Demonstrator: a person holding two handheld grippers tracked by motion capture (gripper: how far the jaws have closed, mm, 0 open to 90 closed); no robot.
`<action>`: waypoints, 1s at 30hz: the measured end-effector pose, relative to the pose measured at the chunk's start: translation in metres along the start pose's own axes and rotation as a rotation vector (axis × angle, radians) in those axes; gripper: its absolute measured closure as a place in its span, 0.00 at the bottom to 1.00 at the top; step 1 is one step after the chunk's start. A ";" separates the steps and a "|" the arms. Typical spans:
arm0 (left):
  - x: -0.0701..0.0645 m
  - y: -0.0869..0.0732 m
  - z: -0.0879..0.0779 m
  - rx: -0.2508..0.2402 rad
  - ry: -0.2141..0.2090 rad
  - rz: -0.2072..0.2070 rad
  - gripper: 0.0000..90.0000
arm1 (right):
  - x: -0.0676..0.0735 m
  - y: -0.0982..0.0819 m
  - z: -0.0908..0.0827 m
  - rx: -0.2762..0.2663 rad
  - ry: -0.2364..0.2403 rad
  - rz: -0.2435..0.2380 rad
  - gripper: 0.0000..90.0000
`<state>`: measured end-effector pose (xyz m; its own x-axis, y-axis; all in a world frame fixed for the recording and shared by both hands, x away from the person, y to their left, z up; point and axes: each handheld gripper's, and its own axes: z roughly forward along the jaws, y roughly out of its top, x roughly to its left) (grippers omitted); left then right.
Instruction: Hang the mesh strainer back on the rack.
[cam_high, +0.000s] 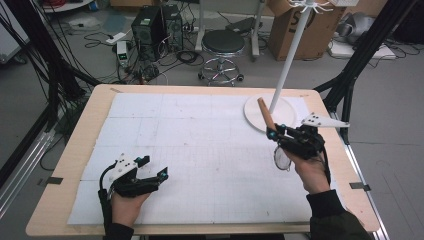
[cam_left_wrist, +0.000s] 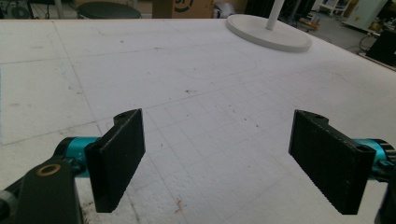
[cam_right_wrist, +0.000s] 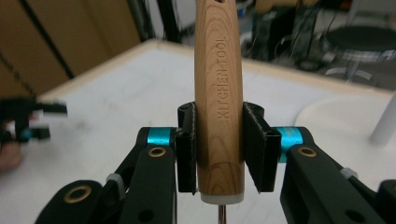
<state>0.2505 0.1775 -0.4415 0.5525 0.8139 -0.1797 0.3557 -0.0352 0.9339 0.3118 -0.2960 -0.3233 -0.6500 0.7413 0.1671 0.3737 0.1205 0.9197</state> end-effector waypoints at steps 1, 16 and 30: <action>0.000 0.000 0.000 0.000 0.002 0.000 0.21 | -0.001 0.004 -0.003 -0.030 -0.003 0.012 0.76; 0.002 -0.001 -0.001 -0.006 0.004 -0.017 0.21 | -0.022 0.048 -0.017 -0.375 -0.022 0.089 0.75; 0.000 -0.001 -0.003 -0.010 -0.005 -0.014 0.22 | -0.039 0.084 -0.022 -0.478 -0.075 0.093 0.75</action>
<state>0.2482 0.1796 -0.4417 0.5514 0.8114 -0.1942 0.3559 -0.0183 0.9343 0.3538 -0.3295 -0.2446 -0.5721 0.7825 0.2459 0.0710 -0.2514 0.9653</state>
